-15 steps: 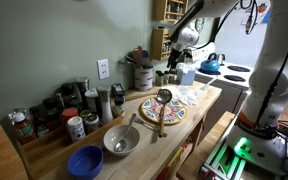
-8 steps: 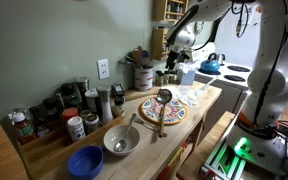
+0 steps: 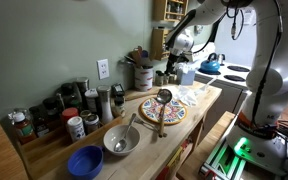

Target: Pick up the second bottle of spice from the right side of the table and put it on the bottom shelf of the top spice rack

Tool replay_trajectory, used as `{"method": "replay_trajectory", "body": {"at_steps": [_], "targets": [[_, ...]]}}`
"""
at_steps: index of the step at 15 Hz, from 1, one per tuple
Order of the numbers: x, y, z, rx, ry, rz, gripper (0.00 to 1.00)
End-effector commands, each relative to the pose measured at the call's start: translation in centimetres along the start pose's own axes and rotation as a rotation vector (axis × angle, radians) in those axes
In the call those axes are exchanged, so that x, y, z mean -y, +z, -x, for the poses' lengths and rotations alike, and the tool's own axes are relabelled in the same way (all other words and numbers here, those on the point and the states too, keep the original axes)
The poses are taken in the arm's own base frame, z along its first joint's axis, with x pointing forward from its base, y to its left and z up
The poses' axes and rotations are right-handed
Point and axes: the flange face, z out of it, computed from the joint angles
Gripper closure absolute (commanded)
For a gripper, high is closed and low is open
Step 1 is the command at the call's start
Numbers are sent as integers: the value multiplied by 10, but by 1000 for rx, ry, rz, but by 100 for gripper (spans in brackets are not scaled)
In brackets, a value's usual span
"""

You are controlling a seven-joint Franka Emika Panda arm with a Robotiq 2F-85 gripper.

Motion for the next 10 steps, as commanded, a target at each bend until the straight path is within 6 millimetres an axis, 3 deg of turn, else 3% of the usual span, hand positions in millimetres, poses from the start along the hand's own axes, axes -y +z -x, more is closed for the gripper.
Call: {"method": "replay_trajectory", "body": {"at_steps": [1,3,7,10], "targets": [[-5,3,0,1,-18,-30,70],[-6,-2,-1,-5,-23,-33,79],[-6,-21,8,24,-41,-73,79],[-8,-54,22,12,-23,-99,79]]}}
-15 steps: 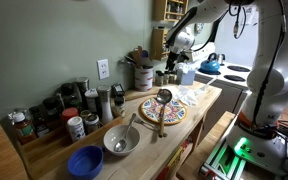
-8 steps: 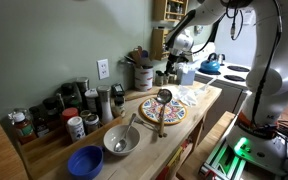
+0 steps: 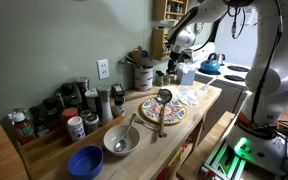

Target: Pick up the second bottle of spice from the right side of the table and put it on the bottom shelf of the top spice rack

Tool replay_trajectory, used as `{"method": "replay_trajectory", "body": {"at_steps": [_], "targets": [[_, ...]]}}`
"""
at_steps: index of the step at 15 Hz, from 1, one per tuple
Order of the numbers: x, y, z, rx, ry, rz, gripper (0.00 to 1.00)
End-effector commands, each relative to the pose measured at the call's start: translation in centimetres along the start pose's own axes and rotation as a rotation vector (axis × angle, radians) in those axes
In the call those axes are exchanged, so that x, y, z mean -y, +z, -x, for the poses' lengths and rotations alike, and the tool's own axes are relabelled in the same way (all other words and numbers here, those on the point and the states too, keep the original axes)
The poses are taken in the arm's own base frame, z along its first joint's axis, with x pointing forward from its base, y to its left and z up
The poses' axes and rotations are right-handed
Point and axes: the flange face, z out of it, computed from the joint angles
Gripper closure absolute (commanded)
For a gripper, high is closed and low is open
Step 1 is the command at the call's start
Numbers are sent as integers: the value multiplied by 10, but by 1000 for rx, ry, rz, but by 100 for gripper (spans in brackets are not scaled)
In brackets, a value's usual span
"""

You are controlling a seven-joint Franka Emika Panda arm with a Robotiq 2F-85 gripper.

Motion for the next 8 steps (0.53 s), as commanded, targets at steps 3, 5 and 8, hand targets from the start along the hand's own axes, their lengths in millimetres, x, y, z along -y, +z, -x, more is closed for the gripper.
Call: {"method": "replay_trajectory", "body": {"at_steps": [3,5,8], "targets": [[4,-78,29,-42,47,-54,79],[8,-107,37,-85,82,-91,79],[11,-151,50,-128,149,-115,79]]}}
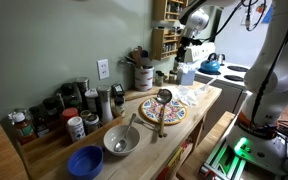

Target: Pick up the second bottle of spice from the right side of the table and put it on the bottom shelf of the top spice rack

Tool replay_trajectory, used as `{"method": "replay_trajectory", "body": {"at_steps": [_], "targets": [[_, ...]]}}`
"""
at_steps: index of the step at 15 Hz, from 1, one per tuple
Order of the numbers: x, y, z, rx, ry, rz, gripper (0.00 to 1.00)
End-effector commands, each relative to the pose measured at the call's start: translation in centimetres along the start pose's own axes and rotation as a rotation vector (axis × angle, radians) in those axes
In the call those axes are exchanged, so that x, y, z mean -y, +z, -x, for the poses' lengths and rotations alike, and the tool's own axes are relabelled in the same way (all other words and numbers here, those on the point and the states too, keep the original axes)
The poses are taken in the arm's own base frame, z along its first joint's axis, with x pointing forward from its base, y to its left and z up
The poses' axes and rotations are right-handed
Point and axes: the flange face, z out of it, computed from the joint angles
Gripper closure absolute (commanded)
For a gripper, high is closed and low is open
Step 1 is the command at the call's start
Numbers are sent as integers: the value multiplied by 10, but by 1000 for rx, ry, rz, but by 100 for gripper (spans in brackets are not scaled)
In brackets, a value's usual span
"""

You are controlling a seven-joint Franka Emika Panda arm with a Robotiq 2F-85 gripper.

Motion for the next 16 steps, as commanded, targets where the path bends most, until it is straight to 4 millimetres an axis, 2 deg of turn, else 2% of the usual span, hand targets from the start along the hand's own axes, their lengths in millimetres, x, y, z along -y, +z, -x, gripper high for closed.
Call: {"method": "replay_trajectory", "body": {"at_steps": [1,6,10,16], "targets": [[10,-54,12,-85,82,-16,79],[6,-131,35,-209,210,98,79],[7,-182,48,-301,283,179,79],[29,-262,50,-363,299,285,79]]}}
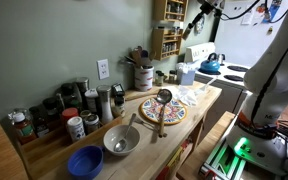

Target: Pick up the second bottle of spice from the right side of the table and put it on the bottom shelf of the top spice rack

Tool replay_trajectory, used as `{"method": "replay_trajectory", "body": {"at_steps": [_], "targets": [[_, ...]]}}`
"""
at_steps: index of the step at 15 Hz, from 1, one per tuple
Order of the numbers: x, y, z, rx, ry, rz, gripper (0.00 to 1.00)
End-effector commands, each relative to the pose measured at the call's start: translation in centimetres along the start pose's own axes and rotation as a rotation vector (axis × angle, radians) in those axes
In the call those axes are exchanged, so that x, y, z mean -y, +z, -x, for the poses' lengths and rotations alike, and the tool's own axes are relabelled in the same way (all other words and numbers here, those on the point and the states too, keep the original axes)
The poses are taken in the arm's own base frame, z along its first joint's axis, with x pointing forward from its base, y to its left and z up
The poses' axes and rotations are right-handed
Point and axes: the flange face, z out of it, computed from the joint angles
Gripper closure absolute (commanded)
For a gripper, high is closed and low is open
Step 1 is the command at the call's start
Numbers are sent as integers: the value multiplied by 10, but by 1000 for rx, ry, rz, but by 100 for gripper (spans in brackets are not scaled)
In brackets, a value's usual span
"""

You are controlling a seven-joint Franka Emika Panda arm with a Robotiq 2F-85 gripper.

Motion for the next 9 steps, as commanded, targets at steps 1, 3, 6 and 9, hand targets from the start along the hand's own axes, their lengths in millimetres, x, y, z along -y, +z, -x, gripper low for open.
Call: {"method": "replay_trajectory", "body": {"at_steps": [1,3,6,9], "targets": [[9,-50,-15,-53,24,38,79],[12,-79,-27,-92,26,85,79],[15,-116,-45,-151,45,149,79],[16,-141,-64,-216,86,186,79]]}}
